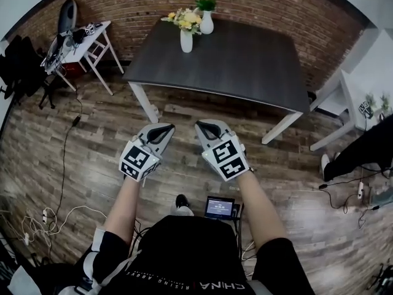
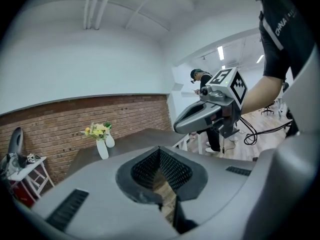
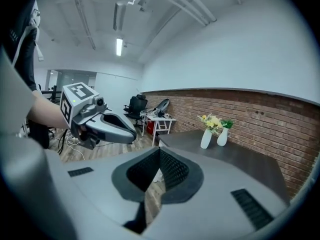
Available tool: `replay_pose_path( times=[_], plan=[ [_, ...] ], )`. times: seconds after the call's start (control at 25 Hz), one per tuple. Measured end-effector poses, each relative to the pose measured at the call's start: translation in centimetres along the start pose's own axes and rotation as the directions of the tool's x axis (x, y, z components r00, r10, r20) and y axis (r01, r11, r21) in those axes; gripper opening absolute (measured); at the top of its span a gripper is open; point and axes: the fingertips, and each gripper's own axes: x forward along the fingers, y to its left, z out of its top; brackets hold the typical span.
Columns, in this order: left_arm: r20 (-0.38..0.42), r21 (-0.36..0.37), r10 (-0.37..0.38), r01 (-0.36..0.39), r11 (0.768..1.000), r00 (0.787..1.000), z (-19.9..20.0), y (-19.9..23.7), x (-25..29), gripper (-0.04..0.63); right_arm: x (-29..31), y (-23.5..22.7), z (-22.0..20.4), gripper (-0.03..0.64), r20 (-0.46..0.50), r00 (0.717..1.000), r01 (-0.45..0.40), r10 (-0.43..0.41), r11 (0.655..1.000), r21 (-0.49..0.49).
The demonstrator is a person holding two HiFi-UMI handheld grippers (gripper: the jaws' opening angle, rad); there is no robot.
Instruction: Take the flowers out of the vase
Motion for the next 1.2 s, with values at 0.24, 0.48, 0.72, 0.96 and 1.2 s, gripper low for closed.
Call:
replay_pose_path(
  times=[0.24,0.48,0.72,0.96,1.2],
  plan=[
    [0.003,-0.01,-0.033,0.033,0.999,0.999,-1.7,5.7,1.4,0.003,5.1,-2.2,0.7,0.005,-0.03,0.998,0.053,-0.053,0.999,0.013],
    [0.003,-0.047,-0.052,0.052,0.998,0.999,-2.7,9.5,5.2,0.003,8.6,-6.3,-0.2,0.005,-0.073,0.995,0.07,-0.066,0.997,0.044],
    [-0.018,-0.073,-0.036,0.034,0.997,0.999,-4.2,13.5,10.3,0.003,12.9,-12.5,-1.1,0.005,-0.052,0.997,0.065,-0.058,0.987,0.146],
    [-0.048,-0.07,0.014,-0.018,0.997,0.999,-3.5,19.5,16.4,0.003,18.1,-19.9,0.2,0.005,-0.027,1.0,0.011,-0.008,0.992,0.128],
    [-0.055,-0.08,0.043,-0.048,0.996,0.998,-2.0,23.9,22.3,0.003,21.7,-26.5,0.4,0.005,-0.026,0.999,-0.04,0.043,0.993,0.113]
  ],
)
